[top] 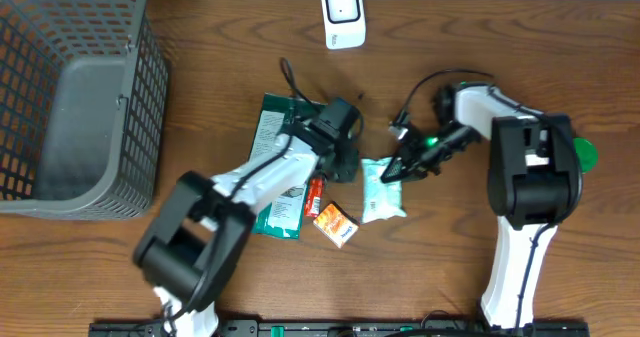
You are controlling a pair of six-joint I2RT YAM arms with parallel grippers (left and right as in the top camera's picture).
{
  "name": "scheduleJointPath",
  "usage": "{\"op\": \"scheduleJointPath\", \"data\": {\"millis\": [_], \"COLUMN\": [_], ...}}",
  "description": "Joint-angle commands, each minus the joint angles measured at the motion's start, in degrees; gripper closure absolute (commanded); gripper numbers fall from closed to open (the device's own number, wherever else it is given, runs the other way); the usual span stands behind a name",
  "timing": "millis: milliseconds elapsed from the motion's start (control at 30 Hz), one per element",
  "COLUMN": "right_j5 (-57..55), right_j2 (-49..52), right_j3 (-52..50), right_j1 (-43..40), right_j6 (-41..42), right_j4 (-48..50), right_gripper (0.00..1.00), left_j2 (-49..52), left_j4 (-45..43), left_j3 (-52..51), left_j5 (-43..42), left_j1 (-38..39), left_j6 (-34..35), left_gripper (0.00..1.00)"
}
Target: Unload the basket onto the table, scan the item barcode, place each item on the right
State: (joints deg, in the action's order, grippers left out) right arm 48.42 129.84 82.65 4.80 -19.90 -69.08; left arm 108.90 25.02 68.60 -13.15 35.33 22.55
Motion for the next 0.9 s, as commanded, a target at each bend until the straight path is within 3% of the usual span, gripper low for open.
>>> {"op": "scheduleJointPath", "data": {"millis": [0, 233, 367, 500, 533, 600, 700, 867], "right_j5": [4.2, 14.8, 19.3, 21.4, 23.1, 23.3, 17.8, 9.9], "right_j2": [0.7, 0.7, 0.7, 0.7, 0.7, 0.7, 0.7, -0.4], "right_j3": [4.4, 9.4, 10.0, 10.1, 10.1, 11.2, 15.0, 27.5], "right_j1": [-3.6, -5.6, -5.6, -5.6, -5.6, -6.0, -6.4, -6.5], "right_j6": [-11.5, -34.5, -42.2, -42.5, -41.6, -39.6, -36.5, -27.5], "right_j4": [-5.0, -22.4, -28.5, -28.4, -28.5, -28.5, -28.5, -28.5], "right_gripper": [0.99, 0.99, 0.99, 0.93, 0.99, 0.99, 0.99, 0.99], "left_j2": [-8.7, -20.6, -24.1, -24.7, -24.7, -24.7, -24.7, -24.7], "left_j4": [-0.3, 2.7, 4.5, 7.0, 8.2, 9.1, 10.2, 11.7], "left_j3": [1.7, 1.7, 1.7, 1.7, 1.7, 1.7, 1.7, 1.7], "left_j5": [3.4, 1.3, -1.6, -1.7, -1.6, -1.6, -1.6, -1.6], "left_j1": [-3.0, -11.1, -16.7, -21.6, -23.5, -25.3, -27.9, -31.7], "left_j6": [0.5, 0.5, 0.5, 0.4, -0.2, -2.0, -4.6, -6.5], "left_gripper": [0.85, 0.84, 0.85, 0.85, 0.85, 0.85, 0.85, 0.74]}}
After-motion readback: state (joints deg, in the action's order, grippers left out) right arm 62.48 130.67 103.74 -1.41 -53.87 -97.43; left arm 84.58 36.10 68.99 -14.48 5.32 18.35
